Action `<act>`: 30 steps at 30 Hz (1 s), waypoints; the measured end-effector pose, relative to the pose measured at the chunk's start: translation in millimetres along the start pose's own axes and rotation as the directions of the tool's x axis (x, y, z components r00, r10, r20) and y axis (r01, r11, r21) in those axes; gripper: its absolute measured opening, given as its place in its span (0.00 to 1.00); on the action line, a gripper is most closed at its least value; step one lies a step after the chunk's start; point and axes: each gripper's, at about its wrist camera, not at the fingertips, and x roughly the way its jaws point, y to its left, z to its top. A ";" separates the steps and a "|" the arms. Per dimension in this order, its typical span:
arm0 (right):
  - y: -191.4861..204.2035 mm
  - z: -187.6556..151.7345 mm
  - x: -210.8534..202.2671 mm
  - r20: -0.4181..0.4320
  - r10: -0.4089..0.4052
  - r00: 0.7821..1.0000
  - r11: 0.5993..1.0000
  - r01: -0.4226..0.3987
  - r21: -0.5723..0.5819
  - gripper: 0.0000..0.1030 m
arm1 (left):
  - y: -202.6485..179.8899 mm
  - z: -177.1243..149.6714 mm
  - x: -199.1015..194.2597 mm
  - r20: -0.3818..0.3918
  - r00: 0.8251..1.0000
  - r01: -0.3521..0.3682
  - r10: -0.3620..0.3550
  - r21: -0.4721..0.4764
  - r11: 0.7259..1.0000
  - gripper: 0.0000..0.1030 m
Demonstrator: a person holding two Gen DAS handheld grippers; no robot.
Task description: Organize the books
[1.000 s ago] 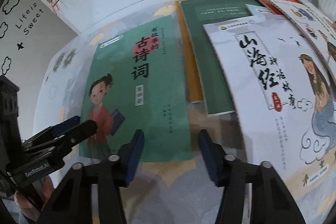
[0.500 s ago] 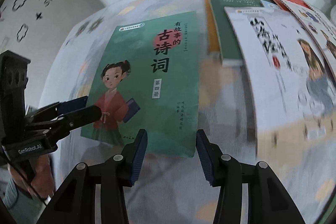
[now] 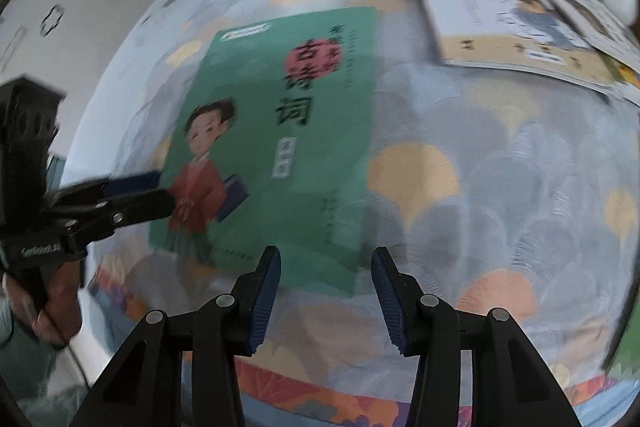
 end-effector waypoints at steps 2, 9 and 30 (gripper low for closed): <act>-1.8 3.0 2.4 0.024 0.009 1.000 1.000 -0.009 0.021 0.36 | 3.1 -1.4 1.4 0.009 1.000 0.013 -0.013 -0.019 1.000 0.42; -30.9 6.4 9.2 0.051 0.159 0.986 0.974 -0.165 0.153 0.34 | 17.4 -2.3 -3.7 0.061 0.989 0.143 -0.137 -0.117 0.983 0.41; -91.0 -21.2 4.0 0.152 0.426 0.892 0.782 -0.447 0.435 0.59 | -6.8 28.2 5.7 0.140 0.895 0.446 -0.424 -0.243 0.861 0.08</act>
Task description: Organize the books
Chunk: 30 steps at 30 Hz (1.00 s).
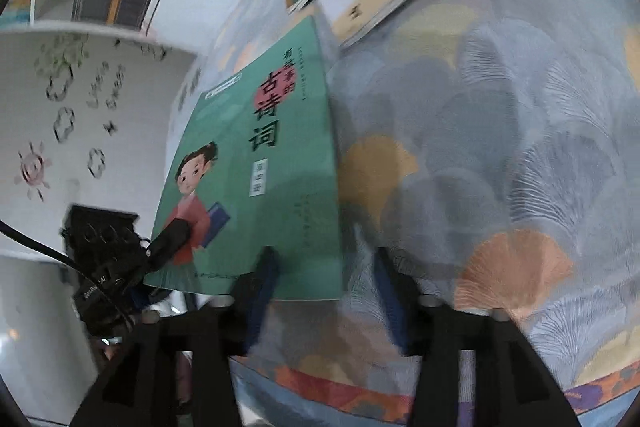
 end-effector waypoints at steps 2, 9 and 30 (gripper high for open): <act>-5.1 2.2 -2.1 0.009 0.055 0.998 0.998 -0.056 0.038 0.60 | 0.6 3.4 -1.1 0.000 1.000 0.029 -0.029 -0.025 0.999 0.08; -5.5 9.7 21.1 -0.022 0.228 0.973 0.964 -0.223 0.146 0.47 | 13.0 3.9 -1.0 -0.010 0.998 0.067 -0.068 -0.089 0.994 0.08; 222.7 86.5 42.4 0.061 0.009 0.998 0.816 0.028 -0.578 0.25 | -23.2 108.9 -114.2 0.320 0.935 -0.213 0.155 0.154 0.965 0.10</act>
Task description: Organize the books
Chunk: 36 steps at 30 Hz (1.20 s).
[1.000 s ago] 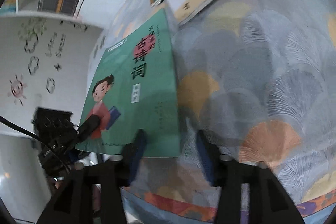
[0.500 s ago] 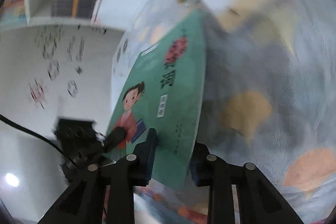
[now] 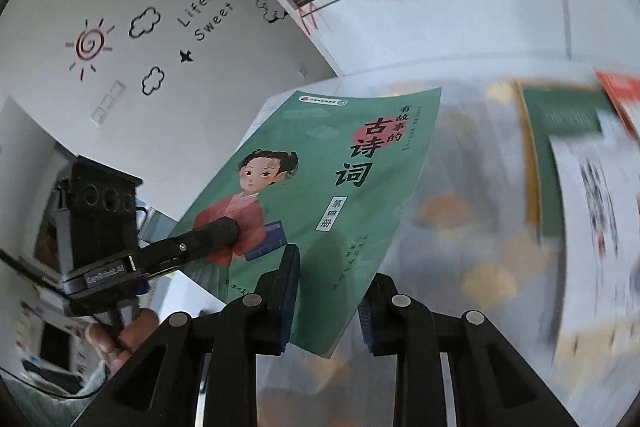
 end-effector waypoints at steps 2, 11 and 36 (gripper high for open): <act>-1.2 17.7 20.3 -0.007 -0.009 1.000 1.000 0.009 -0.016 0.25 | 13.7 16.5 7.1 0.013 1.000 -0.020 0.020 -0.012 1.000 0.10; -23.0 58.8 92.1 -0.064 -0.064 0.996 0.998 0.064 0.003 0.25 | 58.5 48.1 46.7 -0.027 0.995 -0.097 0.096 -0.037 0.995 0.11; -62.0 -8.1 114.1 -0.235 -0.093 0.967 0.978 0.133 0.161 0.26 | 114.0 -18.9 20.0 -0.142 0.907 -0.409 0.395 -0.084 0.909 0.16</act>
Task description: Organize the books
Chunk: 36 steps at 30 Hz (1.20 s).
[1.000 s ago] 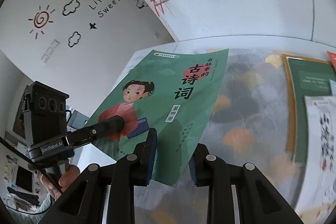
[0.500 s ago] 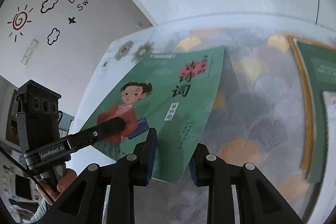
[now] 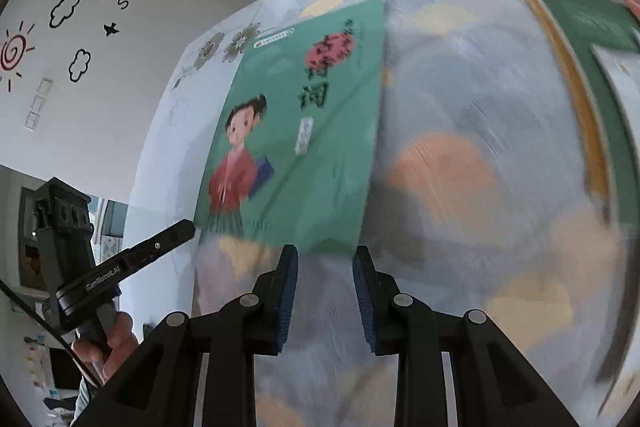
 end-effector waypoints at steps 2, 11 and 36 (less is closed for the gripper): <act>-8.0 -20.8 -17.1 0.012 0.004 1.000 1.000 -0.005 0.015 0.26 | -10.1 -8.2 -9.8 0.005 1.000 -0.020 0.020 0.036 0.999 0.16; -62.8 -111.9 -102.9 0.109 -0.031 0.994 0.988 0.014 0.155 0.28 | -144.6 -54.3 -24.7 -0.031 0.998 0.066 -0.059 0.339 0.938 0.24; -358.6 -345.7 -354.7 0.238 -0.388 0.890 0.738 0.146 0.659 0.43 | -474.1 -266.5 121.5 -0.474 0.872 0.366 -0.124 0.461 0.808 0.53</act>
